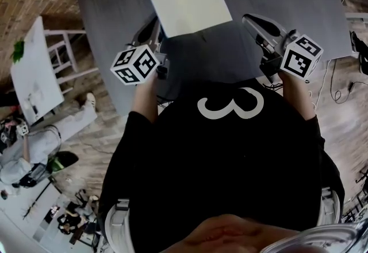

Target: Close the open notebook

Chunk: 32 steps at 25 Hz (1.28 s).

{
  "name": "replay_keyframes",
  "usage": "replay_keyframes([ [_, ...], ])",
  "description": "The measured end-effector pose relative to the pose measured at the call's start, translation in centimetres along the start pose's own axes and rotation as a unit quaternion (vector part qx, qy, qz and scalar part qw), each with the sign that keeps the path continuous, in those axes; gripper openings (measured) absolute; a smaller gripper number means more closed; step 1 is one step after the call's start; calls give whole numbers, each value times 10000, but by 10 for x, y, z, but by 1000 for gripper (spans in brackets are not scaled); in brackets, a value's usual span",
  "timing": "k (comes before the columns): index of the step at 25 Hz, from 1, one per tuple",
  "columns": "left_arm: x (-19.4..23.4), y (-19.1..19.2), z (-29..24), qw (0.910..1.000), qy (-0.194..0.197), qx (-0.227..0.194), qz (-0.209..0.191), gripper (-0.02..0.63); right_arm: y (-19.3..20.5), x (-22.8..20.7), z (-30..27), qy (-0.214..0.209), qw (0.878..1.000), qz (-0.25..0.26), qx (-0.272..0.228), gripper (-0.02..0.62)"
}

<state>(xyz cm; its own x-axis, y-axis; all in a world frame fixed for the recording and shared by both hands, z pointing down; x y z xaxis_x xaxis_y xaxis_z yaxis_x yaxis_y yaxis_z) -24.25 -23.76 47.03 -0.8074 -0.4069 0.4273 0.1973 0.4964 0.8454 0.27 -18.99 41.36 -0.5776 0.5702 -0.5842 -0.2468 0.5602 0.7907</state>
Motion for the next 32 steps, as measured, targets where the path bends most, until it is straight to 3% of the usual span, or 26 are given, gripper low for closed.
replay_keyframes([
  [16, -38, 1, -40, 9998, 20, 174, 47, 18, -25, -32, 22, -22, 9999, -122, 112, 2],
  [32, -54, 27, -96, 9966, -103, 728, -360, 18, -28, -71, 28, -15, 9986, -379, 364, 2],
])
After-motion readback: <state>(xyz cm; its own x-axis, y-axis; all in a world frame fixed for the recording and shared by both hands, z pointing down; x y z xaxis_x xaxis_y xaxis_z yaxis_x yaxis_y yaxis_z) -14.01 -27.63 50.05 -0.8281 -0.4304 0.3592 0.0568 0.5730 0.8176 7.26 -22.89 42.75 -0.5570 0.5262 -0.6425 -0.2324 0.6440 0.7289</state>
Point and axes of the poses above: the fingertips, and each gripper's own axes: z backward along the fingers, x to its left, y out of its underside, the point moved 2 cm from there along z, backward along the fingers, and after that the axes turned 1 degree about -x, right-handed, at the moved point
